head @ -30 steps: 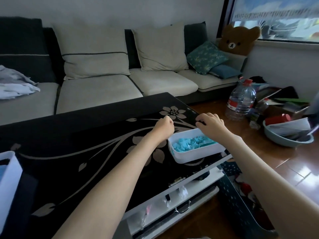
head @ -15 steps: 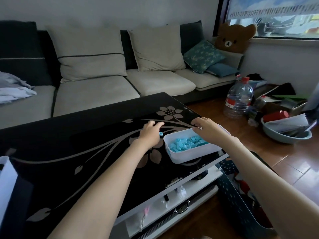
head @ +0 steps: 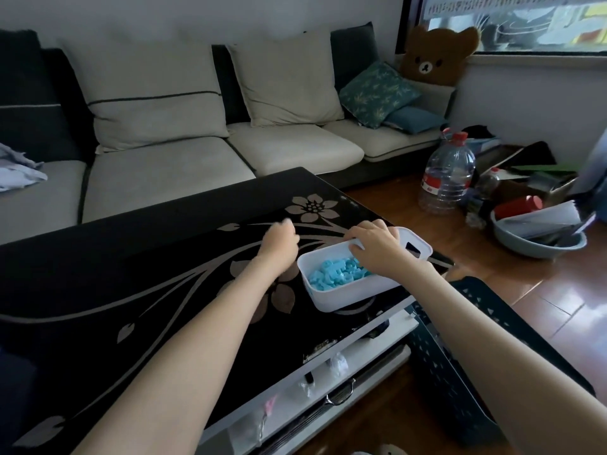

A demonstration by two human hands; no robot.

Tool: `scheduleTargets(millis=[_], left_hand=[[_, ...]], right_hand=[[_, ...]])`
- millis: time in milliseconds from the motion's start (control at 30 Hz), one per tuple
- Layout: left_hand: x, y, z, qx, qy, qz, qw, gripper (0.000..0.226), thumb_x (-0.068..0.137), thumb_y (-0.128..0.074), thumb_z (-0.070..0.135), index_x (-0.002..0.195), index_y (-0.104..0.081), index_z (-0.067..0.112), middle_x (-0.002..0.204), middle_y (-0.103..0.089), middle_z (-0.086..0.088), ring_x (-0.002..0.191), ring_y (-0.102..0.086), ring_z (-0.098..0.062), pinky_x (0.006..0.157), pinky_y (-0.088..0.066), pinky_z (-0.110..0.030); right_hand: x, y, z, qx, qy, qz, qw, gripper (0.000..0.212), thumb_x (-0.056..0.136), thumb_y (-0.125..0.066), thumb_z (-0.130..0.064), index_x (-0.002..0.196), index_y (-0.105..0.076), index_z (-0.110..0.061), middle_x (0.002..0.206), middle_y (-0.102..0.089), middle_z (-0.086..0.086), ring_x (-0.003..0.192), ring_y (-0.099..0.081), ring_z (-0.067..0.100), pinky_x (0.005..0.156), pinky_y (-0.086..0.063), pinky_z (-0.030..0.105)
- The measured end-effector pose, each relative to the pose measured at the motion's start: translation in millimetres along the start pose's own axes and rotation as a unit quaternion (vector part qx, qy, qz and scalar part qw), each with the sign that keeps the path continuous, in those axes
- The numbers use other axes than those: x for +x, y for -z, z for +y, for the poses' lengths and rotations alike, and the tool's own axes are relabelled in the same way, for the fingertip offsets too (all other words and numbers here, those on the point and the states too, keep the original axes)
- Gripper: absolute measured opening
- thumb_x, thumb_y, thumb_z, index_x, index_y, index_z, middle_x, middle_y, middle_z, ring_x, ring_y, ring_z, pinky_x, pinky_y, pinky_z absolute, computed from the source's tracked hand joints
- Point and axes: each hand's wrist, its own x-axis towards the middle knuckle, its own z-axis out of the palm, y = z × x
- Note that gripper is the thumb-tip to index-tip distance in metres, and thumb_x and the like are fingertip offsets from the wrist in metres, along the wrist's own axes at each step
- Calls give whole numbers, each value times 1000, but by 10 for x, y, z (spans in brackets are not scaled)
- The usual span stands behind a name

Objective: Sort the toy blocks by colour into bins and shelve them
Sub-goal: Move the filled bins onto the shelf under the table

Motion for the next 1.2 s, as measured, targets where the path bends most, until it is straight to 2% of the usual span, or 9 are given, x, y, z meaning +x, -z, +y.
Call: scheduleTargets(millis=[100,233,400,533,600,733,900,1000,1200], left_hand=[[-193,279,327,-105,-75,117,985,21,97,-51,17,114,-54,5,114,-57,-9,100,-55,-18,77,-39,-22],[-578,192,588,-40,-190,-105,975,37,94,-56,22,129,-48,15,118,-59,-4,102,-59,-16,86,-50,-30],[-728,179,306,40,-123,-132,983,43,95,-52,31,135,-46,18,133,-53,-3,119,-52,-18,102,-42,-37],[-1027,351,194,35,-84,-87,992,40,100,-40,19,139,-39,15,131,-53,-6,113,-54,-19,88,-40,-25],[-1230,413,143,-52,-25,-18,998,47,100,-34,7,145,-27,12,128,-53,-9,109,-55,-22,77,-39,-25],[-1634,469,51,-228,120,144,955,47,93,-39,0,139,-32,6,133,-48,-14,120,-49,-26,90,-41,-28],[-2139,535,-122,-265,350,141,887,71,88,-51,7,148,-14,11,148,-28,-16,134,-33,-33,107,-35,-42],[-2516,588,-187,-382,415,138,814,47,98,-36,16,141,-32,1,139,-45,-19,122,-50,-35,101,-43,-41],[-3246,800,-290,-322,381,136,856,35,92,-36,3,121,-55,0,121,-58,-14,107,-59,-31,85,-50,-35]], right_hand=[[-41,108,99,-16,-108,94,990,35,97,-40,-24,132,-45,-21,137,-41,3,127,-31,24,102,-26,40],[-149,203,251,12,-245,55,968,36,91,-44,-15,127,-46,-12,130,-46,13,121,-37,32,99,-32,43],[-336,284,220,97,-218,51,970,37,91,-49,-4,127,-43,-8,114,-52,15,84,-49,22,58,-41,24],[-456,284,-32,157,-173,-88,968,56,92,-53,-11,144,-33,-17,126,-53,14,83,-54,17,57,-48,20],[-548,240,-282,132,-149,-137,970,40,92,-55,-22,130,-51,-13,110,-60,8,78,-57,14,55,-47,18],[-817,185,-801,143,-111,-193,964,22,91,-49,-20,79,-62,-7,65,-60,3,47,-54,11,38,-38,16],[-1244,63,-1395,195,-49,-226,953,27,83,-35,-2,68,-56,1,63,-67,16,41,-57,20,48,-50,27],[-1562,-9,-1700,211,-32,-213,953,20,78,-35,-1,71,-54,0,63,-66,18,48,-61,28,56,-54,35],[-1889,-24,-1986,267,-13,-216,939,23,84,-35,-6,76,-55,1,60,-60,19,46,-56,27,49,-48,29]])
